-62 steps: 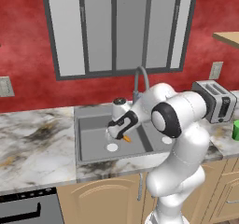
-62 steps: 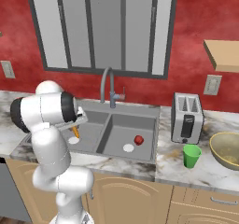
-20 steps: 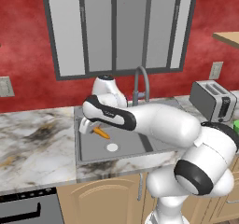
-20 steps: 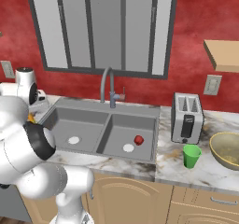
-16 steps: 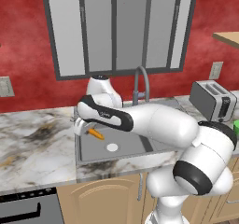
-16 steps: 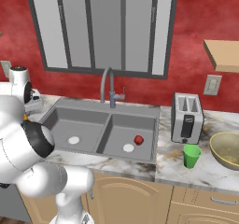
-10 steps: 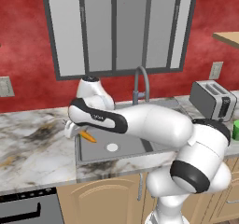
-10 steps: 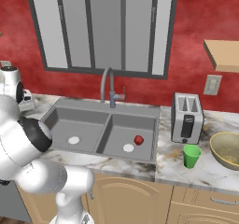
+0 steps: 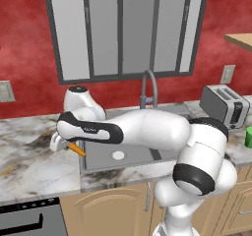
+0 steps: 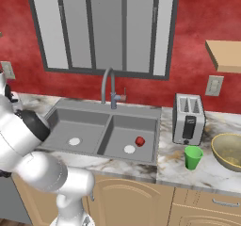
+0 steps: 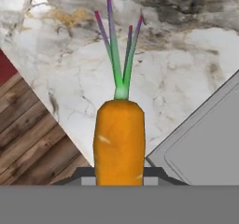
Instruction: Remove the bell pepper and carrot from the sink. Then move the bowl and cup from the counter to the sink for washing.
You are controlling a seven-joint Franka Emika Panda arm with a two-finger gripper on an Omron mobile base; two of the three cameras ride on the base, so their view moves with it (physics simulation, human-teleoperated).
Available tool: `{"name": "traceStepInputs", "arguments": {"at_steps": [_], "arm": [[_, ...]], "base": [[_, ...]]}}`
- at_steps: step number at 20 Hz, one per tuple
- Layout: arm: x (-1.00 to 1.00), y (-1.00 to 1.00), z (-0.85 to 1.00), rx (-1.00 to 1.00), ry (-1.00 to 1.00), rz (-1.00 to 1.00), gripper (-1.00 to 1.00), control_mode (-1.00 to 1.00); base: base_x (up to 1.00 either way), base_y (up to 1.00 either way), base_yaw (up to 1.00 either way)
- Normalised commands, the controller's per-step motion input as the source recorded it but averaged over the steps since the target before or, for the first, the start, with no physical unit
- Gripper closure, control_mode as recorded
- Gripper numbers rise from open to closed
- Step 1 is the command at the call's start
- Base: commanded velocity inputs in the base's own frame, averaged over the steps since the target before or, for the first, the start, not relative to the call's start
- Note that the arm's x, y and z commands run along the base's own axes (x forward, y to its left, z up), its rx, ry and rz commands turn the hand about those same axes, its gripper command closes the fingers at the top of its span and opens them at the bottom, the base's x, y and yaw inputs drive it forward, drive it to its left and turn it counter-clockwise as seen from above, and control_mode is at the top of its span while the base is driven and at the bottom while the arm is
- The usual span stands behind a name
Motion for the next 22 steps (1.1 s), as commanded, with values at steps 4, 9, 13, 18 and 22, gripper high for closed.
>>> {"name": "traceStepInputs", "arguments": {"at_steps": [4,9,13,18,22], "arm": [[-0.01,0.39,-0.24,-0.07,-0.06,-0.11,1.00,-1.00],[0.00,0.34,-0.26,-0.09,-0.05,-0.14,1.00,-1.00],[0.06,0.25,-0.24,-0.04,0.00,-0.13,1.00,-1.00],[0.09,0.16,-0.24,0.00,0.03,-0.08,1.00,-1.00],[0.05,0.12,-0.24,0.00,0.04,-0.07,1.00,-1.00]], "base": [[0.00,0.00,0.00],[0.00,0.00,0.00],[0.00,0.00,0.00],[0.00,0.00,0.00],[0.00,0.00,0.00]]}}
